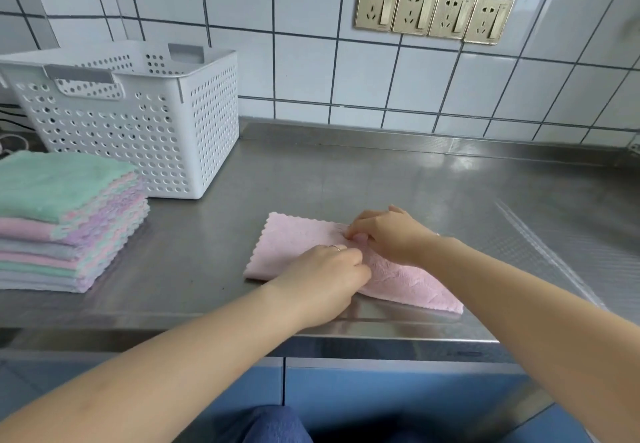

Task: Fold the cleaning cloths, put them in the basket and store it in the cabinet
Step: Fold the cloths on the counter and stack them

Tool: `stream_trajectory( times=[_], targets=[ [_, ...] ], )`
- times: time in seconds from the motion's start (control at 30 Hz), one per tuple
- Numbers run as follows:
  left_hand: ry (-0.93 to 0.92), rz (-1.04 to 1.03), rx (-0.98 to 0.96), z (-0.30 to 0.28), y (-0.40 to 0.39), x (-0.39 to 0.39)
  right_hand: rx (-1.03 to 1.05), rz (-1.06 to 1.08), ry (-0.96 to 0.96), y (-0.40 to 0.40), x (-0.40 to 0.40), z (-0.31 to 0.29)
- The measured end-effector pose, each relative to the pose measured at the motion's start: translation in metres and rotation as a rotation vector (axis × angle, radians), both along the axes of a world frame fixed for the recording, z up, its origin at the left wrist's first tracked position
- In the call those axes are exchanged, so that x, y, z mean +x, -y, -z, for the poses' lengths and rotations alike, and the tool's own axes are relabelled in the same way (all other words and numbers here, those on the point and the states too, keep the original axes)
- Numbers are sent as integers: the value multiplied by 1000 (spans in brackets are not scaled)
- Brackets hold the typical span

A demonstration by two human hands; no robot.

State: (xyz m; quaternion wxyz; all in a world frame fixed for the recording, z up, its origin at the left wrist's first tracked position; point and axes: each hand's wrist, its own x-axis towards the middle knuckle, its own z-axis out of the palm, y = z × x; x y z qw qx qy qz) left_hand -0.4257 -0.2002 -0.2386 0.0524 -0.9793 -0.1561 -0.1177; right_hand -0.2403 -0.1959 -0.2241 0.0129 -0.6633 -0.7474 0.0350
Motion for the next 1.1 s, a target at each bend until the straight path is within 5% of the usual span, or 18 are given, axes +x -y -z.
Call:
stream_trajectory(
  times=[0.23, 0.53, 0.67, 0.8, 1.0, 1.1],
  targets=[
    [-20, -32, 55, 3, -15, -54, -17, -86, -62, 36, 6, -9],
    [-7, -48, -156, -4, -30, -97, 125, -249, -52, 84, -4, 6],
    [-242, -63, -337, -6, -20, -112, 41, -225, -80, 100, 2, 10],
    [-418, -80, -235, 5, -11, -119, -39, -276, -136, 116, 1, 17],
    [-176, -5, -39, 25, -9, -111, 159, -283, -1, 123, -7, 34],
    [-52, 32, -84, 29, -9, -103, 271, -280, -145, 124, -17, 38]
  ],
)
